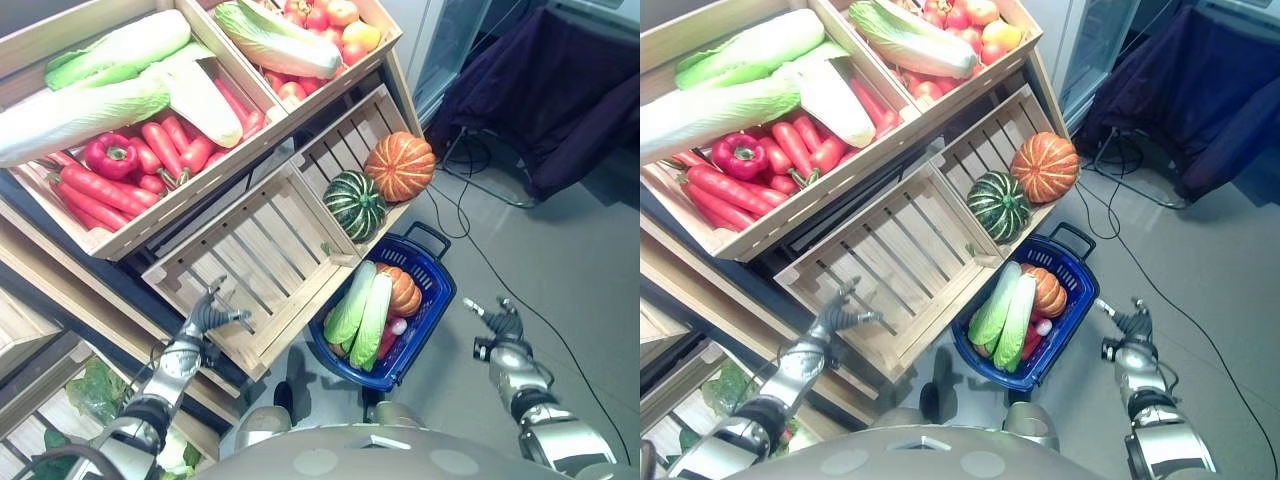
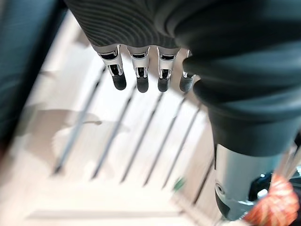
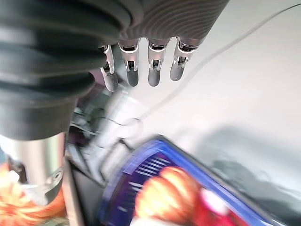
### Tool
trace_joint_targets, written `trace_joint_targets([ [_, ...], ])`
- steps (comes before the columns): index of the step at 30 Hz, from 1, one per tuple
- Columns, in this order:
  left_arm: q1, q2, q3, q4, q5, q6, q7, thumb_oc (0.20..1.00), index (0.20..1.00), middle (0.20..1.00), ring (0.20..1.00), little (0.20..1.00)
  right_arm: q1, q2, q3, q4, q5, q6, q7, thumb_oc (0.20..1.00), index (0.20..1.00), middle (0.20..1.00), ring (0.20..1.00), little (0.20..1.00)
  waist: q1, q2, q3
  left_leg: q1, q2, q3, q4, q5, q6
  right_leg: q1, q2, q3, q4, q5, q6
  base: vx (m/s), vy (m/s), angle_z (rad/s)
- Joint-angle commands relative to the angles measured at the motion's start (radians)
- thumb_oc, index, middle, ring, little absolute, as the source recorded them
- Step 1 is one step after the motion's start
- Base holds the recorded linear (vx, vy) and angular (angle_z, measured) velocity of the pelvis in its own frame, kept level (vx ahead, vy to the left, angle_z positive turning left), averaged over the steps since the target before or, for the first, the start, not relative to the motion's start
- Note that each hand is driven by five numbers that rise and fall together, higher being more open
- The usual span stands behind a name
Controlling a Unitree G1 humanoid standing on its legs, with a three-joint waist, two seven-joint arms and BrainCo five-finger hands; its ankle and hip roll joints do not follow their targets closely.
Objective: Pick up fruits and vegetables into the basket
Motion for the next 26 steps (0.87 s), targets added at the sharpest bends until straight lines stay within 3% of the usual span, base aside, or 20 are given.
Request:
trace_joint_targets([
  [1,-0.023,-0.037,0.038,0.108,0.004,-0.017,-0.067,1.000,1.000,1.000,1.000,1.000,-0.017,-0.001,0.004,0.049,-0.070,-0.001,0.038,1.000,1.000,1.000,1.000,1.000,-0.005,0.016,-0.029,-0.040,0.000,-0.039,0.030,-0.044,0.002,0.044,-0.004,-0.030,0.095,-0.093,0.034,0.08,0.003,0.01],
  [5,0.001,-0.061,0.039,0.204,-0.012,0.003,-0.114,1.000,1.000,1.000,1.000,1.000,0.009,0.025,0.041,0.099,-0.123,0.052,0.078,1.000,1.000,1.000,1.000,1.000,-0.011,0.017,-0.033,-0.032,0.005,-0.034,0.031,-0.047,0.002,0.055,-0.004,-0.032,0.099,-0.106,0.032,0.03,0.005,0.01],
  [13,0.024,-0.095,0.077,0.285,-0.050,0.074,-0.180,1.000,1.000,1.000,1.000,1.000,0.030,0.063,0.052,0.195,-0.090,0.129,0.180,1.000,1.000,1.000,1.000,1.000,-0.013,0.020,-0.034,-0.018,0.008,-0.032,0.029,-0.058,0.003,0.075,-0.006,-0.034,0.074,-0.105,0.029,0.02,0.006,0.00],
  [26,0.015,-0.114,0.083,0.313,-0.079,0.147,-0.209,1.000,1.000,1.000,1.000,1.000,0.021,0.073,0.081,0.235,-0.104,0.166,0.273,1.000,1.000,1.000,1.000,1.000,-0.018,0.027,-0.040,-0.006,0.013,-0.026,0.027,-0.063,-0.004,0.084,-0.015,-0.037,0.059,-0.101,0.031,0.02,0.006,0.00],
])
